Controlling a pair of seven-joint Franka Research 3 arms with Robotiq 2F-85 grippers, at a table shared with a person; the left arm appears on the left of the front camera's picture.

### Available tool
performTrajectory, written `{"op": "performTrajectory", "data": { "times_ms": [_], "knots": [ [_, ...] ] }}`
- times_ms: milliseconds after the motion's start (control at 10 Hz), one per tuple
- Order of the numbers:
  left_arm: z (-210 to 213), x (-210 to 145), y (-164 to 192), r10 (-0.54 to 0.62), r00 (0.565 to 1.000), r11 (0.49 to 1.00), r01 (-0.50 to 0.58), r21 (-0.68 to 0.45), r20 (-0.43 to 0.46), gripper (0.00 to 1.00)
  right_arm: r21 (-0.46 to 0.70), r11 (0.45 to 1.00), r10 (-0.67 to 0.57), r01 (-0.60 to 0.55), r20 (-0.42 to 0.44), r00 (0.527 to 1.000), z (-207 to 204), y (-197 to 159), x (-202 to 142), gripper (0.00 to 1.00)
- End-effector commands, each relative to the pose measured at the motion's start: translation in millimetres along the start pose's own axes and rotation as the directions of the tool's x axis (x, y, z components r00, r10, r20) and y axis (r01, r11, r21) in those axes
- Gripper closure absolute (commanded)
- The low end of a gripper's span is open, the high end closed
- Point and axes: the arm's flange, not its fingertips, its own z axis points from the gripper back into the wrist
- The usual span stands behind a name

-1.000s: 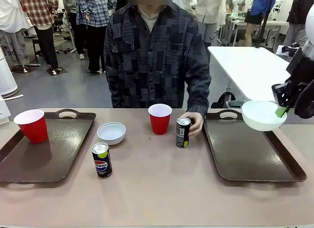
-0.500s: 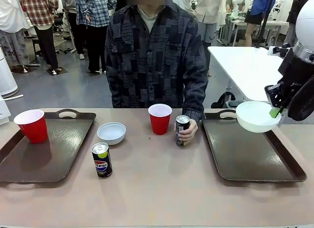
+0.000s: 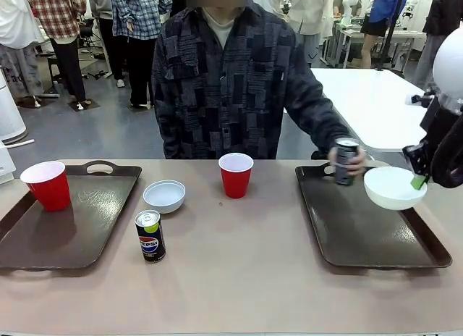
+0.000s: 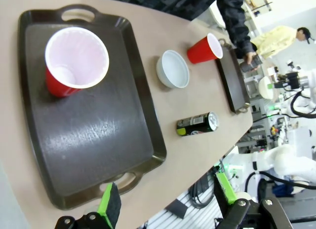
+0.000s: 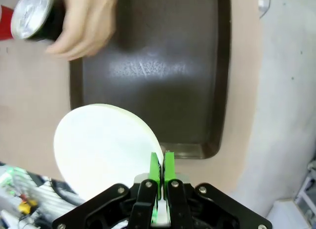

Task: Prepare tableware on both trays.
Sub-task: Pick up a Picnic Bowl from the table and place it on a Handle tray.

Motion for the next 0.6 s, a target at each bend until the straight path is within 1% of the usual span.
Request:
{"op": "performTrajectory", "data": {
  "times_ms": [0,100,200,300,400,500],
  "knots": [
    [2,1,-1,0.015,1.0,1.0,-0.015,-0.007,0.012,0.0,-0.013,1.0,0.019,-0.02,-0.023,1.0,-18,-8,2,0.96],
    [2,1,-1,0.015,1.0,1.0,-0.015,-0.007,0.012,0.0,0.011,0.999,0.039,-0.039,-0.004,0.999,-4,5,-25,0.96],
    [2,1,-1,0.015,1.0,1.0,-0.015,-0.007,0.012,0.0,0.036,0.981,0.187,-0.19,0.064,0.98,26,30,-89,0.96],
    [2,1,-1,0.015,1.0,1.0,-0.015,-0.007,0.012,0.0,-0.002,0.971,0.236,-0.238,0.143,0.961,44,38,-125,0.96],
    [2,1,-1,0.015,1.0,1.0,-0.015,-0.007,0.012,0.0,-0.017,0.979,0.202,-0.202,0.156,0.967,52,35,-126,0.96],
    [2,1,-1,0.015,1.0,1.0,-0.015,-0.007,0.012,0.0,0.004,0.988,0.156,-0.157,0.121,0.98,51,28,-117,0.96]
  ]
}}
